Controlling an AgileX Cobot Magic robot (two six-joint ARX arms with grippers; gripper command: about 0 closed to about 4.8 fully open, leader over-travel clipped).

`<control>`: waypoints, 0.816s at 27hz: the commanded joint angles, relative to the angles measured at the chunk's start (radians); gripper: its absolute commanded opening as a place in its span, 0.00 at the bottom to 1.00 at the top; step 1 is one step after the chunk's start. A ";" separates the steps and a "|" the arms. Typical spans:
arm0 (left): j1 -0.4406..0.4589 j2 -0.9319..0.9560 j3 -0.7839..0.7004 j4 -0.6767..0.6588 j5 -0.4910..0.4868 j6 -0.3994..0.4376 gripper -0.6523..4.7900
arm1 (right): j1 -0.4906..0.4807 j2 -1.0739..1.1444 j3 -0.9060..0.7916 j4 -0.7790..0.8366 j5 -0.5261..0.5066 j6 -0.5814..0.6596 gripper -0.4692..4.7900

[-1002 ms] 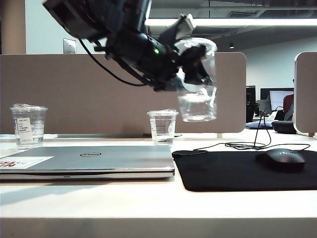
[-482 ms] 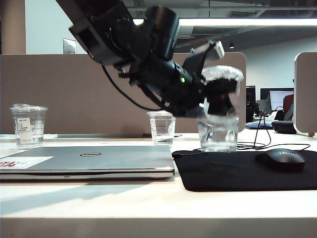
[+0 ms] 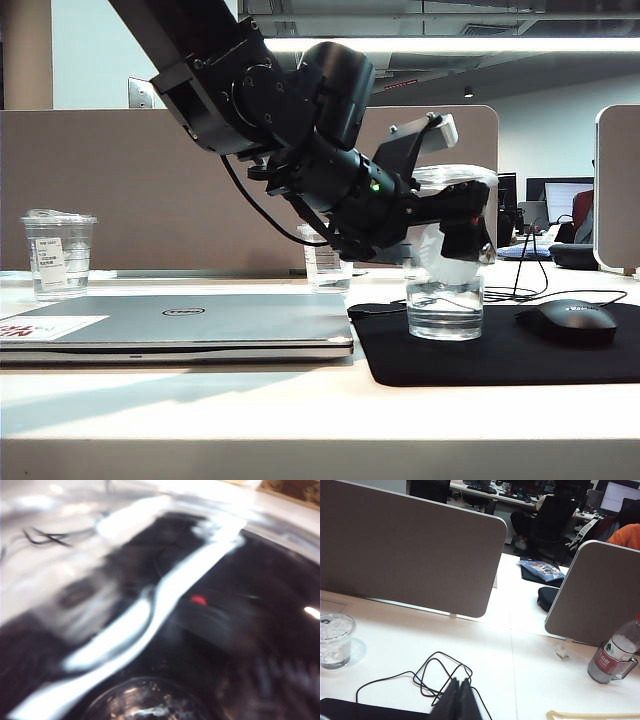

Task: Pick up the coffee cup on the middle and place it on the right side of the laptop.

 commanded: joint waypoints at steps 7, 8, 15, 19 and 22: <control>-0.025 -0.018 0.001 -0.121 -0.052 -0.006 0.99 | 0.002 -0.020 0.005 0.013 0.004 -0.003 0.08; -0.025 -0.020 0.001 -0.124 -0.066 -0.006 0.99 | 0.002 -0.022 0.005 0.012 0.005 -0.003 0.08; -0.030 -0.094 0.000 -0.256 -0.137 -0.029 1.00 | 0.003 -0.034 0.005 0.010 0.005 -0.003 0.08; -0.030 -0.144 0.000 -0.296 -0.145 -0.028 1.00 | 0.009 -0.036 0.005 0.009 0.005 -0.003 0.08; -0.030 -0.184 0.000 -0.351 -0.144 -0.029 1.00 | 0.008 -0.038 0.005 0.006 0.005 -0.002 0.08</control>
